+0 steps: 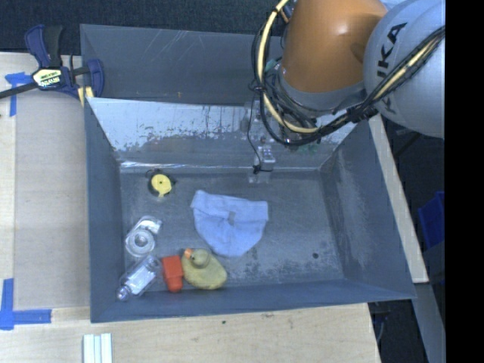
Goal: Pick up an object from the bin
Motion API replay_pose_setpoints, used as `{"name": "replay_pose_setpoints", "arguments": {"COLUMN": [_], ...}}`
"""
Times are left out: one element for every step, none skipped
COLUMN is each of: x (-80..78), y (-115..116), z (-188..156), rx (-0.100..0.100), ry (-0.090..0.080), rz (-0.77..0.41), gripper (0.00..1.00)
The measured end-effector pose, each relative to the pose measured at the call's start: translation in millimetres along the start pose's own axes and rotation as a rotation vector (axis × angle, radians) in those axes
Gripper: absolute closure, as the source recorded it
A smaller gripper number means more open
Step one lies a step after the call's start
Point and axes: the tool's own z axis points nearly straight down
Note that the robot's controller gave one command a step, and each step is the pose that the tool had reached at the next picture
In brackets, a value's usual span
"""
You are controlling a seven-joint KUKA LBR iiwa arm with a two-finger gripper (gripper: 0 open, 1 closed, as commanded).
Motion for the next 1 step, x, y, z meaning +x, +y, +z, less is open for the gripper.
{"name": "replay_pose_setpoints", "arguments": {"x": [0.0], "y": [0.0], "z": [0.0], "rx": [0.000], "ry": [0.000], "rz": [0.000], "gripper": [0.00]}}
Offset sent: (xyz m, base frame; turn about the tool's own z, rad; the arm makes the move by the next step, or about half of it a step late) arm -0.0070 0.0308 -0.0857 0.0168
